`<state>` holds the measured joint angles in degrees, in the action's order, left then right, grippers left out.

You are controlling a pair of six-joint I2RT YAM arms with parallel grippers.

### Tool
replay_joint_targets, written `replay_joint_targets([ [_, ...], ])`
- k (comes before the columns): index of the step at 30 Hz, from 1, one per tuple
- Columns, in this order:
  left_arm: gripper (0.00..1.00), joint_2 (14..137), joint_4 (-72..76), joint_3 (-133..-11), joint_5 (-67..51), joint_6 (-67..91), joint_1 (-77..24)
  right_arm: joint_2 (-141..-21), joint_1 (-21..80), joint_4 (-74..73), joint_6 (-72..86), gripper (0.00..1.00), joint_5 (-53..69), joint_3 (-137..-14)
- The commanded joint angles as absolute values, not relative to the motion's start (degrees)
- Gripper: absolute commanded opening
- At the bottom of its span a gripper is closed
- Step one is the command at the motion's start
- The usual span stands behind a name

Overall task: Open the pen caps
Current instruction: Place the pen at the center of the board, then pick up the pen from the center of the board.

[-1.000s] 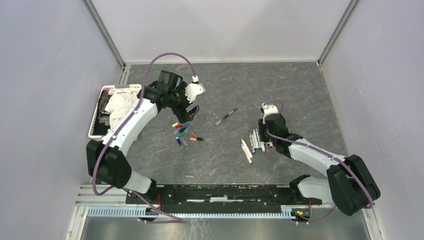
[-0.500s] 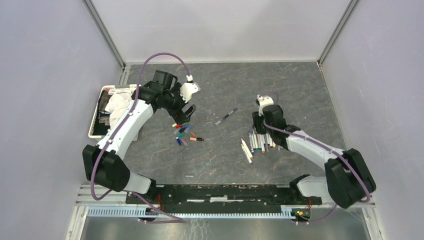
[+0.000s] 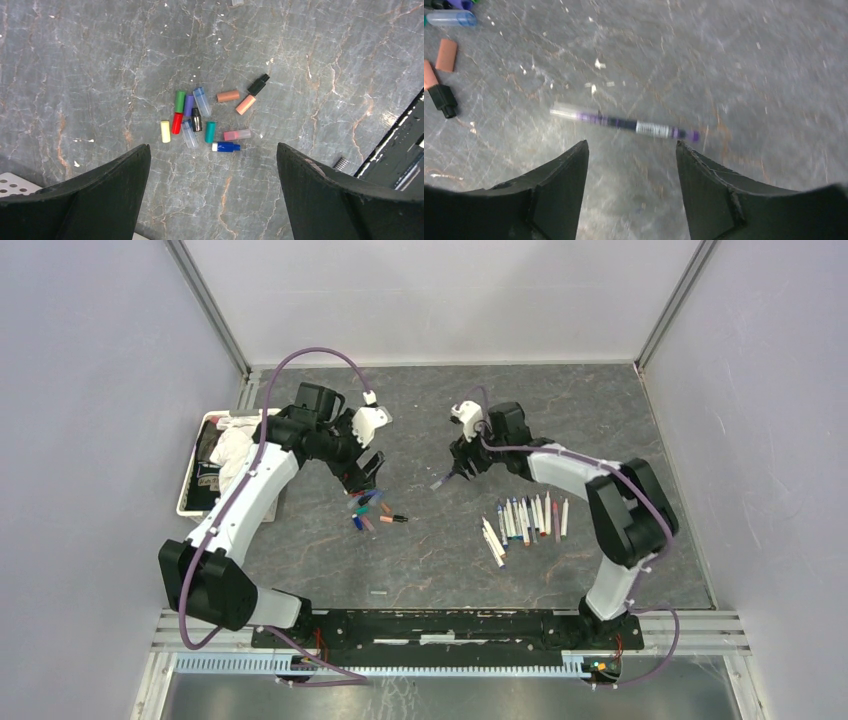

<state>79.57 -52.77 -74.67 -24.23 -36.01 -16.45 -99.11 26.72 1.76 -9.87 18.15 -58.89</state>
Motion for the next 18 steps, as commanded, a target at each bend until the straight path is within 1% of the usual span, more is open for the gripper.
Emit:
replay_joint_targets([
  [1, 1.00, 78.2, -54.7, -74.9, -27.2, -36.1, -15.9, -107.0, 26.8, -2.7, -18.8, 0.75, 28.9, -69.6],
  [3, 1.00, 78.3, -55.4, -75.2, -27.8, -36.6, -15.8, -109.8, 27.2, -3.8, -20.2, 0.77, 30.8, -72.2],
  [9, 1.00, 78.8, -57.2, -75.9, -28.5, -37.8, -15.8, -115.7, 27.6, -8.3, -22.7, 0.78, 32.9, -77.0],
  [18, 1.00, 79.1, -57.7, -76.6, -29.9, -38.4, -15.8, -116.0, 27.4, -10.3, -23.0, 0.77, 36.3, -73.7],
])
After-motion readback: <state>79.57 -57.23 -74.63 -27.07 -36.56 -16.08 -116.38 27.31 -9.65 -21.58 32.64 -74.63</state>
